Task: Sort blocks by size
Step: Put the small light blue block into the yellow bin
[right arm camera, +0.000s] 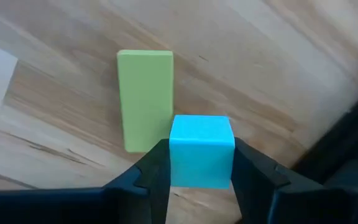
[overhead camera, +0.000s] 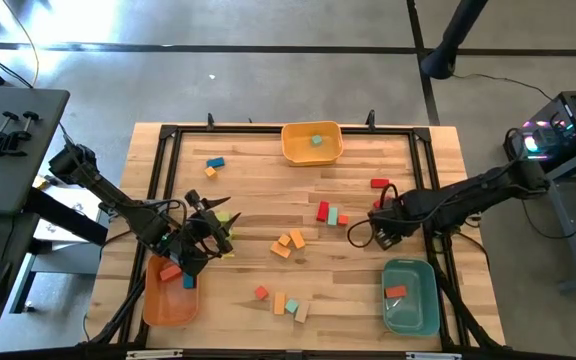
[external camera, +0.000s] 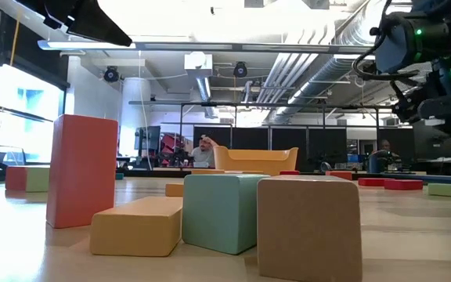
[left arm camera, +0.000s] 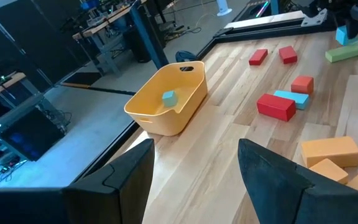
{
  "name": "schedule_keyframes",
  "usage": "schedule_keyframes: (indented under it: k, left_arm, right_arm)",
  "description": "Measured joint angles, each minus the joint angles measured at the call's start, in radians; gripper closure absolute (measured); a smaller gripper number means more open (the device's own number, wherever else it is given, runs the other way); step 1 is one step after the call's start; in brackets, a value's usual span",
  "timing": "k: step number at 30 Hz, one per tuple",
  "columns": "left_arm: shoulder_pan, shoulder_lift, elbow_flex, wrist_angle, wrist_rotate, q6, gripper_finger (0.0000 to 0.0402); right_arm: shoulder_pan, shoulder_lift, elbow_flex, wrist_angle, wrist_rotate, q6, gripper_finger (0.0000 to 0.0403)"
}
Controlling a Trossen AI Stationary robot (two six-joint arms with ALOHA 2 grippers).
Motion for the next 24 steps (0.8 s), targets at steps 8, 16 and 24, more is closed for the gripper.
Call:
schedule_keyframes:
  k: [8,16,24]
  left_arm:
    - [0.0,0.0,0.0,0.005,0.0,0.0,0.0184]
    - [0.0,0.0,0.0,0.012,0.0,0.0,0.0184]
    - [0.032,0.0,0.0,0.011,0.0,0.003,0.0184]
  right_arm:
    - [0.0,-0.002,0.092,-0.018,0.119,-0.06,0.0259]
    - [-0.058,-0.003,0.185,0.296,0.343,-0.288,0.0263]
    - [-0.372,0.11,0.179,0.875,0.333,-0.66,0.0264]
